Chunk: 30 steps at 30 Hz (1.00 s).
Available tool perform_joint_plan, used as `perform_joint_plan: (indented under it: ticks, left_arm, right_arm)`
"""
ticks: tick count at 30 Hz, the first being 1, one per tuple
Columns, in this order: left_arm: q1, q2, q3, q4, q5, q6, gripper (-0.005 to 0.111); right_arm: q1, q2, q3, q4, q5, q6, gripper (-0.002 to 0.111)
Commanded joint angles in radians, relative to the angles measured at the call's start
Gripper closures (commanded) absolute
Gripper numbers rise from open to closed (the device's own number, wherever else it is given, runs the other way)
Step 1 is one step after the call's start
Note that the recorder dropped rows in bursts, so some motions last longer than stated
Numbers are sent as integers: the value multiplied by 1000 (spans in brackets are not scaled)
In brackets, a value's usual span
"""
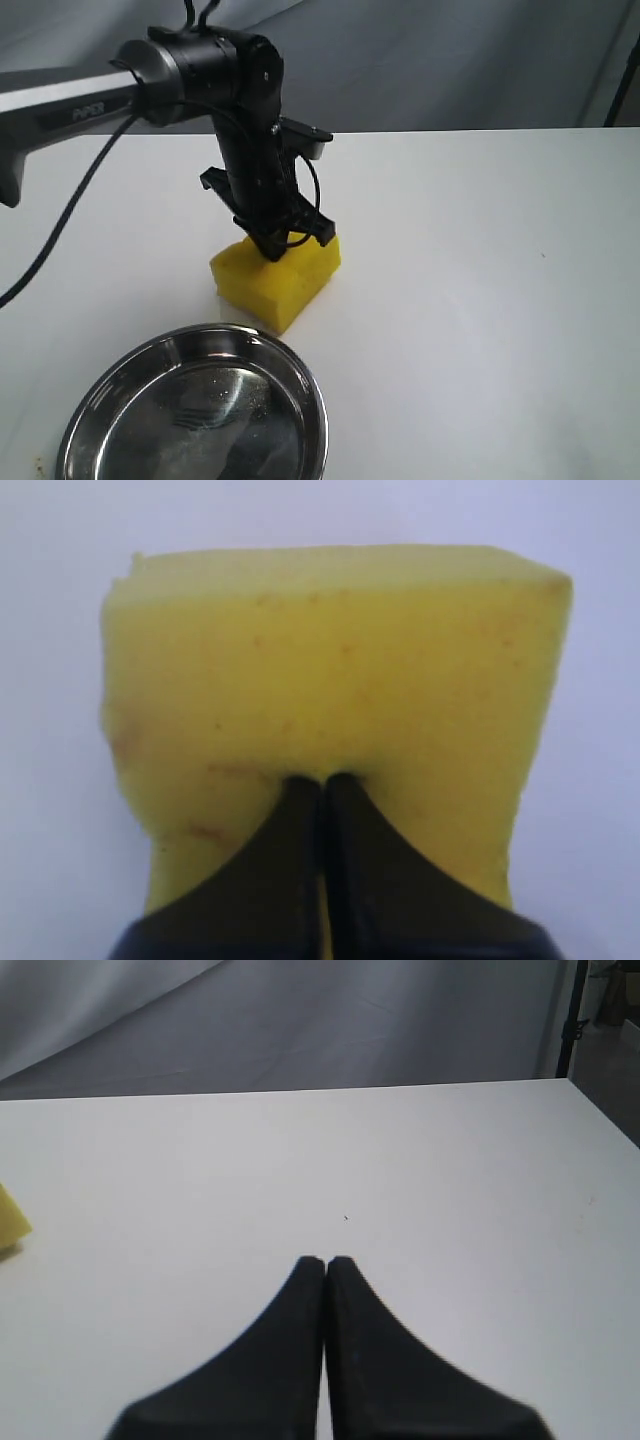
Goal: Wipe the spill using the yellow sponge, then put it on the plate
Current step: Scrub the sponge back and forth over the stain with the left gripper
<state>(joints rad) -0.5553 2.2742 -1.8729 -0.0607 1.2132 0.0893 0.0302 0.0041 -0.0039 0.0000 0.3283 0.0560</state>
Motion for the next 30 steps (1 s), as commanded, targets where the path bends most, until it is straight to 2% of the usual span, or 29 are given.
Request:
perform_joint_plan:
  ticks: [1, 6, 11, 15, 18, 21, 24, 27, 30]
  left_arm:
    - [5, 55, -5, 107, -8, -8, 107]
    - [61, 91, -5, 105, 3, -30, 107]
    - [162, 104, -5, 30, -5, -38, 107]
    - [227, 104, -5, 26, 8, -38, 107]
    - [251, 104, -5, 26, 8, -54, 107]
    - [239, 104, -5, 9, 8, -63, 107]
    - [193, 104, -5, -9, 8, -58, 107]
    - [124, 104, -5, -11, 8, -58, 107]
    - [10, 104, -5, -64, -38, -27, 107]
  right_arm:
    - [-9, -4, 4, 0, -2, 0, 108]
    - [-9, -4, 4, 0, -2, 2, 108]
    - [-9, -4, 4, 0, -2, 2, 108]
    - [-9, -4, 4, 0, -2, 2, 108]
    - [-9, -4, 4, 0, -2, 2, 108]
    - [-9, -4, 4, 0, -2, 0, 108]
    - [-9, -4, 4, 0, -2, 0, 108]
    - [-9, -4, 4, 0, -2, 0, 108]
    - [-9, -4, 4, 0, -2, 0, 108]
